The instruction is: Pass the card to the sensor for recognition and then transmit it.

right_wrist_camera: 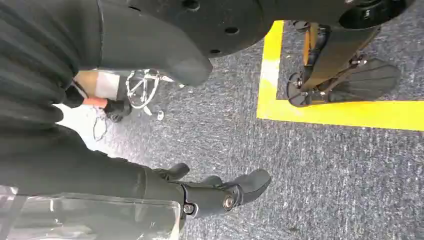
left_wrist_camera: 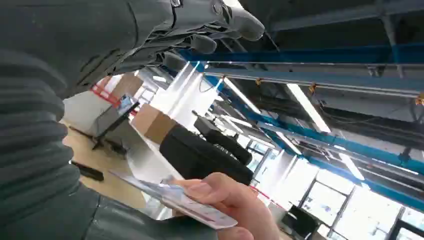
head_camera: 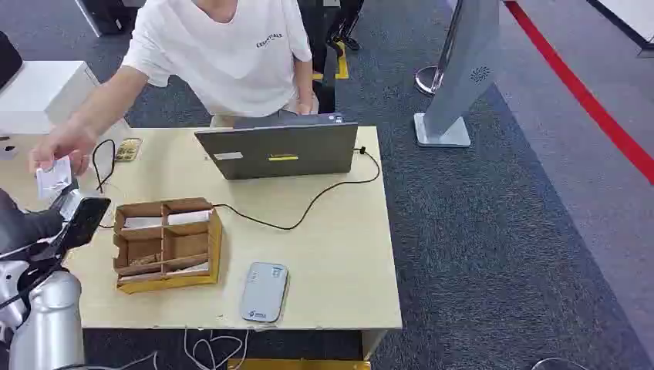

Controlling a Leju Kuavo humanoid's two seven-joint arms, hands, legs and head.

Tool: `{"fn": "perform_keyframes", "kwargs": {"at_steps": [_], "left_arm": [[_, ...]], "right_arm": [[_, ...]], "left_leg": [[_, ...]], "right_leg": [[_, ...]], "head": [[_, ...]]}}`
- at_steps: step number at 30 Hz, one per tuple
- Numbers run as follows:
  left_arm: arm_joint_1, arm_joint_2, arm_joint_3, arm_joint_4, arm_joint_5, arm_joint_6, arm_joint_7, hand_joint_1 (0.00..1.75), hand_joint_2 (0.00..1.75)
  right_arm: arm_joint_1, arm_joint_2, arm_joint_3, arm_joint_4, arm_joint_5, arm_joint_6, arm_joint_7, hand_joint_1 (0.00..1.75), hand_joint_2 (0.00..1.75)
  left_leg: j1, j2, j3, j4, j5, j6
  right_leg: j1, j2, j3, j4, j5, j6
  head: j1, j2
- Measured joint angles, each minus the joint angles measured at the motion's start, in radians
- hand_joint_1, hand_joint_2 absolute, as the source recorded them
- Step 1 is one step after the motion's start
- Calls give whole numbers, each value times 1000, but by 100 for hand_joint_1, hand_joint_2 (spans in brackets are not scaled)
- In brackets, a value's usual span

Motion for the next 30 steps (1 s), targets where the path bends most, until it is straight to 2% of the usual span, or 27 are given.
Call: {"fn": "perform_keyframes", "kwargs": {"at_steps": [13, 18, 20, 30], "left_arm": [[-194, 114, -96, 199, -347, 41, 161, 0, 175], [-240, 150, -132, 254, -471, 52, 231, 0, 175], [-247, 158, -137, 264, -486, 53, 239, 175, 175], [-262, 177, -161, 313, -501, 55, 244, 175, 175]], "right_arm": [[-8, -10, 50, 0, 21, 14, 10, 0, 175], [-10, -13, 68, 0, 27, 18, 9, 0, 175], [-10, -13, 74, 0, 30, 19, 7, 0, 175], [-11, -14, 90, 0, 37, 21, 21, 0, 175]], "left_leg": [[0, 0, 0, 0, 1, 0], [0, 1, 0, 0, 1, 0], [0, 1, -1, 0, 1, 0], [0, 1, -1, 0, 1, 0]], "right_leg": [[0, 1, 0, 0, 1, 0], [0, 1, -1, 0, 1, 0], [0, 1, -1, 0, 1, 0], [0, 1, -1, 0, 1, 0]], "head": [[0, 0], [0, 0], [0, 0], [0, 0]]}}
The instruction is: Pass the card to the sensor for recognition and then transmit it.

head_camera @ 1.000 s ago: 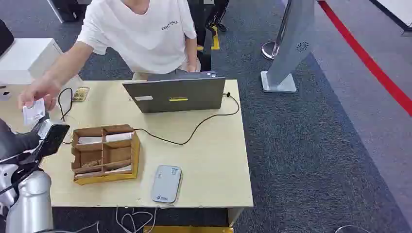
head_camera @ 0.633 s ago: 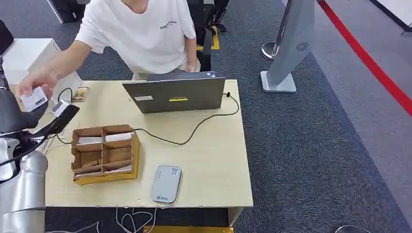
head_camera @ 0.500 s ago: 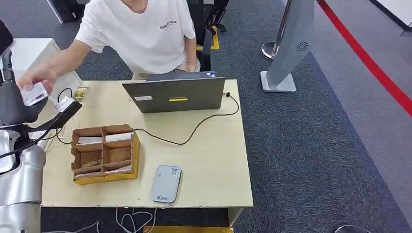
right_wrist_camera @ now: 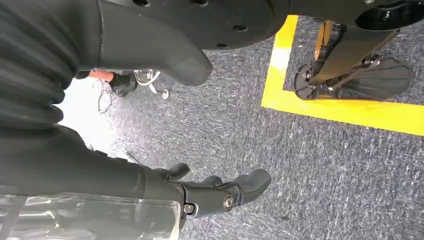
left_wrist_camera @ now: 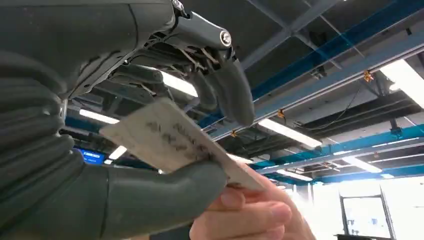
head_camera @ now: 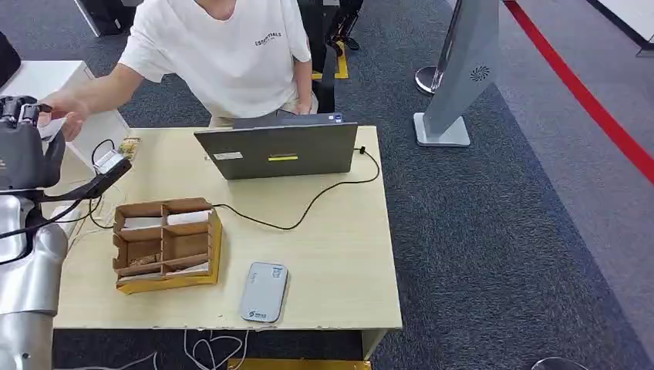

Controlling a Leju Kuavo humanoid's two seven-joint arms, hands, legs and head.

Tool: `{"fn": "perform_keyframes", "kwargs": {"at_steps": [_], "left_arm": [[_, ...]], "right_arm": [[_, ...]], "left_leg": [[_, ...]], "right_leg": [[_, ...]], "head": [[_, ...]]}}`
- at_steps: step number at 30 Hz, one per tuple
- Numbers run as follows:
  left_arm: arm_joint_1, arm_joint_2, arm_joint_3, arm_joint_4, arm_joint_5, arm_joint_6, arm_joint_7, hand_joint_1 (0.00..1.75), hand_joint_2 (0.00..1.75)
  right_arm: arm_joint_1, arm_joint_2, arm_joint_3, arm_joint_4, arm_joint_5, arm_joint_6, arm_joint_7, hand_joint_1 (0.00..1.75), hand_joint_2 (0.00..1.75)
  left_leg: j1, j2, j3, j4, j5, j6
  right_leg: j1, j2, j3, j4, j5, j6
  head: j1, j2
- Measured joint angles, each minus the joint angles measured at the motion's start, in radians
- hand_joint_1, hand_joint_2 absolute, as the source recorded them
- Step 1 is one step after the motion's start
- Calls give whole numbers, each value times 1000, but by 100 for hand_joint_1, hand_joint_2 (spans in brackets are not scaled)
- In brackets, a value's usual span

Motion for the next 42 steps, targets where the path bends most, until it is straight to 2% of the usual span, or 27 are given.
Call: {"fn": "perform_keyframes", "kwargs": {"at_steps": [19, 24, 28, 29, 31, 36, 42], "left_arm": [[17, -2, -13, 67, -2, 7, 12, 175, 175], [47, -30, -15, 53, 59, 8, -47, 175, 175], [145, -92, -36, -70, 161, 10, -185, 175, 175], [179, -113, -50, -116, 164, 10, -195, 175, 175], [255, -140, -103, -213, 171, 11, -169, 175, 175], [375, -146, -266, -394, 157, 12, -115, 175, 175], [427, -144, -375, -472, 154, 12, -90, 175, 175]], "right_arm": [[5, -5, 33, 5, 13, 7, 66, 0, 175], [5, -6, 36, 6, 3, 6, 74, 0, 175], [7, -5, 37, 6, -11, 1, 82, 0, 175], [7, -5, 37, 6, -16, -1, 85, 0, 175], [8, -5, 37, 6, -23, -2, 87, 0, 175], [15, -1, 39, 6, -32, -6, 86, 0, 175], [17, 2, 39, 6, -37, -9, 79, 0, 175]], "left_leg": [[0, 0, 0, 0, 0, 0], [0, 0, 0, 0, 0, 0], [-2, 0, 0, 0, 0, 0], [-2, 0, 0, 0, 0, 0], [-2, 1, 0, 0, -1, 1], [-2, 0, -2, 0, -1, 1], [-2, 0, -2, 0, 1, 2]], "right_leg": [[0, 0, 0, 0, 0, 0], [0, 0, 0, 0, 0, 0], [-2, 0, 0, 0, 0, 0], [-2, 0, 0, 0, 0, 0], [-3, 0, -1, 0, 0, 0], [-3, -1, -2, 0, 0, 0], [-2, -1, -2, 0, 0, 1]], "head": [[0, 0], [0, 0], [0, 0], [0, 0], [1, 0], [0, 0], [0, 0]]}}
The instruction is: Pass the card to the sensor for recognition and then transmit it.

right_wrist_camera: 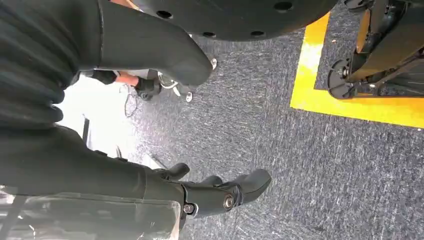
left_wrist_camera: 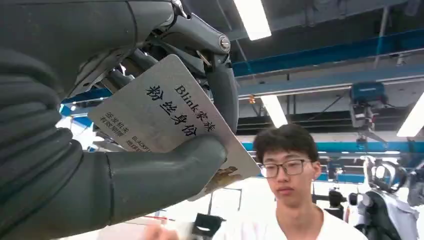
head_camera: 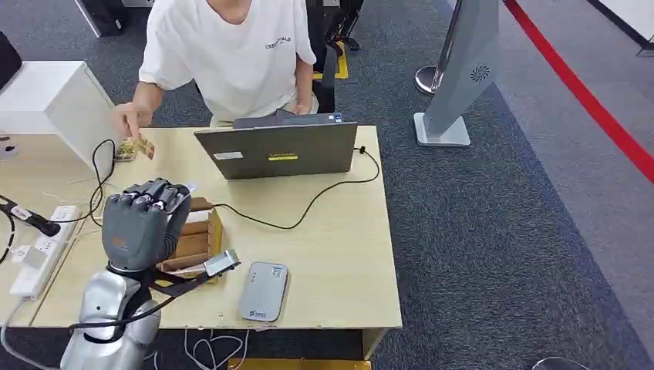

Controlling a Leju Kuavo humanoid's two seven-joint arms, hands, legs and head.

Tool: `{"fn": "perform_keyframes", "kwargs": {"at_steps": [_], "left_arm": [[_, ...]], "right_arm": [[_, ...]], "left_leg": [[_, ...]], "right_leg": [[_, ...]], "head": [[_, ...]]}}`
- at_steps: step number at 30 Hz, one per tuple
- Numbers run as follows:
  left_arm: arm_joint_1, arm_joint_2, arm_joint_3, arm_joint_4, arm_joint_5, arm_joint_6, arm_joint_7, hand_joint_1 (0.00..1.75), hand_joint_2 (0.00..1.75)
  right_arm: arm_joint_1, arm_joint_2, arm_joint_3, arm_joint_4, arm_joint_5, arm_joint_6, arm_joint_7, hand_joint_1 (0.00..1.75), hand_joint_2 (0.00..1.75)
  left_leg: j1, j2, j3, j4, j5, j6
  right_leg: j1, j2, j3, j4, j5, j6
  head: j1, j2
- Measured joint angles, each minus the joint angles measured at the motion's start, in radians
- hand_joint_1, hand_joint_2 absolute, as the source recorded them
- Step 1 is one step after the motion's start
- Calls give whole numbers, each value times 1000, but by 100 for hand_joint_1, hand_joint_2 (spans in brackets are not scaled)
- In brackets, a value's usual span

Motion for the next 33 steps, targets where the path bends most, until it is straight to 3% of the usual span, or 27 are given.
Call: {"fn": "perform_keyframes", "kwargs": {"at_steps": [7, 14, 17, 25, 33], "left_arm": [[13, 5, -89, 6, -29, -1, 57, 175, 175], [8, 3, -127, 111, -76, -1, 64, 175, 175], [6, 2, -145, 158, -101, -1, 103, 175, 175], [11, -22, -174, 273, -136, -1, 61, 175, 175], [36, -38, -191, 333, -156, 0, 58, 175, 175]], "right_arm": [[0, 1, 9, 0, 0, -2, -10, 0, 175], [0, 3, 21, 0, 1, -2, -3, 0, 175], [0, 3, 24, 0, 2, -2, 5, 0, 175], [-1, 3, 28, 0, -1, -1, 3, 0, 175], [0, 5, 43, 0, -1, -2, -6, 0, 175]], "left_leg": [[0, 0, -1, 0, 0, 0], [0, 0, -1, 0, 0, 0], [0, 0, -1, 0, 1, 0], [0, 0, -2, 0, 1, 0], [0, 0, -2, 0, 1, 0]], "right_leg": [[0, 0, 0, 0, 1, 1], [0, 0, -1, 0, 1, 2], [0, 0, -1, 0, 1, 2], [0, 0, -1, 0, 2, 2], [0, 0, -1, 0, 1, 2]], "head": [[0, 0], [0, 0], [0, 0], [0, 0], [0, 0]]}}
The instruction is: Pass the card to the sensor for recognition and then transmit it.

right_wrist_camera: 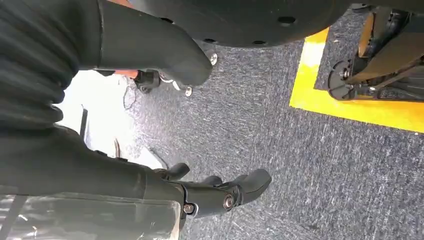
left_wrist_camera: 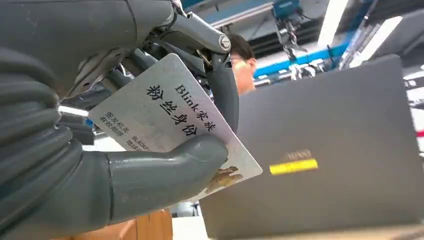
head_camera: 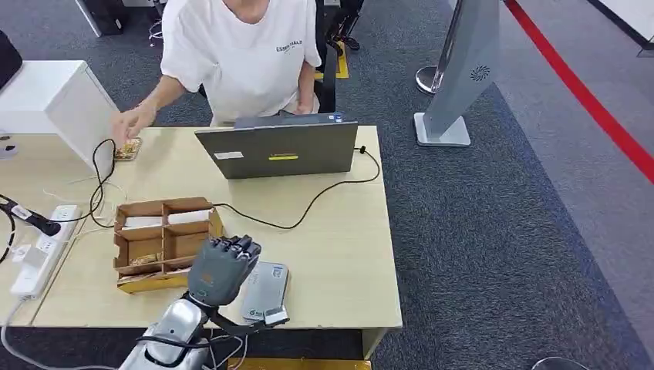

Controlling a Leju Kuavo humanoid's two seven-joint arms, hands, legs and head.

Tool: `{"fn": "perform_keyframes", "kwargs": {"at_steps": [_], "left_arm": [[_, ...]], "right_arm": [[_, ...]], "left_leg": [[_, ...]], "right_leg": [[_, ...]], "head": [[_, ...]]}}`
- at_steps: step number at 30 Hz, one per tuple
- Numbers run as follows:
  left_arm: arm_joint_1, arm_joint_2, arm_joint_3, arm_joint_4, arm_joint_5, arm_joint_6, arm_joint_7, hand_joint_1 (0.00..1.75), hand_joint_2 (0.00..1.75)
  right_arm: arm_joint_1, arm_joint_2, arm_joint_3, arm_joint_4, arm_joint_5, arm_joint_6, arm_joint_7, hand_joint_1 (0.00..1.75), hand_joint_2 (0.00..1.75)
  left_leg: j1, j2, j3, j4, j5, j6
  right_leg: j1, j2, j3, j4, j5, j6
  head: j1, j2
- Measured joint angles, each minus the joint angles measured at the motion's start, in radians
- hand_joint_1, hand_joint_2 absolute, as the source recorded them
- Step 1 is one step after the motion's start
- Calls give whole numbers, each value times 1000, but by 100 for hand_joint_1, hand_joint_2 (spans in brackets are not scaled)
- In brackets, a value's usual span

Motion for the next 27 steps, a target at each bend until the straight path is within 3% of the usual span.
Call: {"fn": "perform_keyframes", "kwargs": {"at_steps": [27], "left_arm": [[52, -28, -6, 40, 3, 1, 36, 175, 175]], "right_arm": [[0, 5, 16, 0, -6, -1, 5, 0, 175]], "left_leg": [[0, 0, 0, 0, 0, 0]], "right_leg": [[0, 0, 0, 0, 0, 0]], "head": [[0, 0]]}}
